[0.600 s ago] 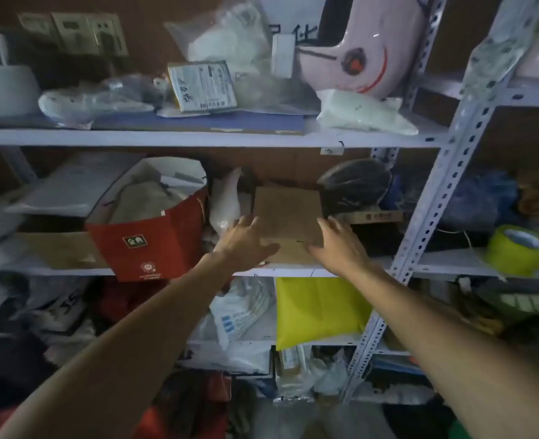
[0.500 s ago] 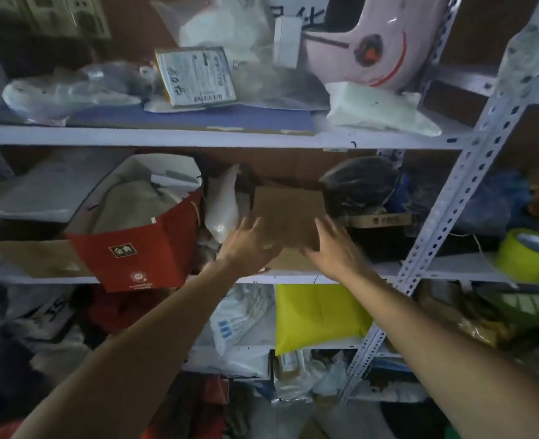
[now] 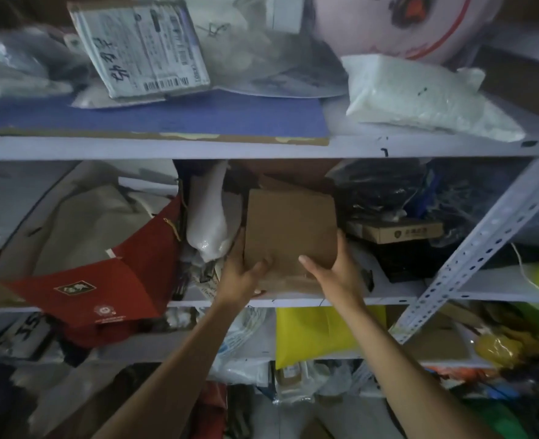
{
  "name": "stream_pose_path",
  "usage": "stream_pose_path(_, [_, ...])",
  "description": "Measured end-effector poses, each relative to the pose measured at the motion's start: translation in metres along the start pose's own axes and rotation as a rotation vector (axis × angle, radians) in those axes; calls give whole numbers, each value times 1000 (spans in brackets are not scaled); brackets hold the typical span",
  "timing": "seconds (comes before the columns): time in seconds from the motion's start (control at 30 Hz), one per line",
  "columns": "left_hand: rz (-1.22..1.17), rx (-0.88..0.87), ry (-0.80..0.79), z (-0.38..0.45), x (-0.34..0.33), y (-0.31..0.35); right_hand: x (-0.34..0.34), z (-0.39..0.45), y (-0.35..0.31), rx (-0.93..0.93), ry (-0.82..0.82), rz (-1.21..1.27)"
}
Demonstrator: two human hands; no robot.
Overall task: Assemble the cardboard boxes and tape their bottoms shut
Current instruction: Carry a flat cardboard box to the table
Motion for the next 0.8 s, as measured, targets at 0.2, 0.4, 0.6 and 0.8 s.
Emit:
stream_pose_path(0.2, [-4, -73, -5, -51, -1, 11, 27, -44, -25, 84, 63, 38])
stream_pose_path(0.4, [-49, -61, -173, -120, -18, -2, 64, -139, -52, 47, 192, -15])
stream_pose_path(0.6, [-49, -31, -554, -212, -82, -30, 131, -287, -64, -133, 459, -165])
stream_pose_path(0.8, [97, -32, -912, -334, -198, -33, 222, -464, -91, -356, 839, -383])
Point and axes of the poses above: each hand's wrist, its own z-axis towards the middle knuckle, its own x-axis out of the back of the hand, y = z × x, the point moved 4 cm from there along z, towards the middle knuckle, and after that the axes turned 15 degrees about x, right-handed, at the moved point
